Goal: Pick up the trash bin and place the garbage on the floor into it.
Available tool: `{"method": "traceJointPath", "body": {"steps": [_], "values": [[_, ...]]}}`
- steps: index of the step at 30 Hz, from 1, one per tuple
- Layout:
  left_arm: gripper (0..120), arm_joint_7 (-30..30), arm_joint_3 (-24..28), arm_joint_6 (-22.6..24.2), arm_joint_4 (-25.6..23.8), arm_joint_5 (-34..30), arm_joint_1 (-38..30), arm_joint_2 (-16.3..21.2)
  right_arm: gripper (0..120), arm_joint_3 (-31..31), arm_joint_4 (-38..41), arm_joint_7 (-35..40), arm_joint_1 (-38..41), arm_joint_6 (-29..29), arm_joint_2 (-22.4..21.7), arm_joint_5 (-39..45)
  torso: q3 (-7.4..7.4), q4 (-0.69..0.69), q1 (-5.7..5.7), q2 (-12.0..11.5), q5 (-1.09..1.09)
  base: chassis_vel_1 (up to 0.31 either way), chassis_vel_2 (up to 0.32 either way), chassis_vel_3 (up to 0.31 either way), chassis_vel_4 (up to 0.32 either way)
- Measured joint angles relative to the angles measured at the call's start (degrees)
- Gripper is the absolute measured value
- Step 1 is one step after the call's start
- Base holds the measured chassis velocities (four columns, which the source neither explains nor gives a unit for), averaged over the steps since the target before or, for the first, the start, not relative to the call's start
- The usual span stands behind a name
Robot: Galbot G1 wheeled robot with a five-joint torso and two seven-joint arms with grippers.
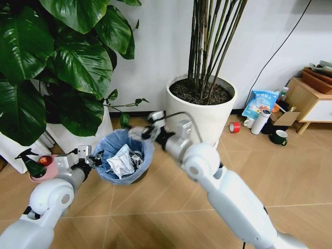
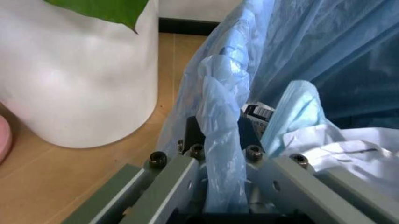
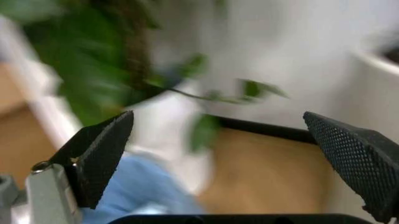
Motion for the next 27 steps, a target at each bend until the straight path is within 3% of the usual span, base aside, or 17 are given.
{"method": "traceJointPath", "body": {"steps": [2, 14, 27], "values": [[0, 0.8, -0.5, -0.6, -0.4, 2.4, 0.9, -0.7, 100, 6.1, -0.5, -1.3, -6.7, 0.9, -1.3, -6.8, 0.00, -0.01, 0.00, 0.0, 0.01, 0.000, 0.000, 0.000, 0.000], [0, 1.2, -0.6, -1.0, -1.1, 4.7, 2.7, -1.9, 100, 23.9, -0.3, -6.0, -28.1, 7.8, -0.1, -21.9, -0.01, -0.02, 0.00, 0.0, 0.01, 0.000, 0.000, 0.000, 0.000], [0, 1.8, -0.1, -1.3, -1.6, 6.0, 4.0, -2.5, 100, 29.0, -1.5, -6.8, -31.5, 9.2, 0.8, -22.5, 0.00, 0.01, 0.00, 0.0, -0.02, -0.015, -0.014, 0.019, 0.017]]}}
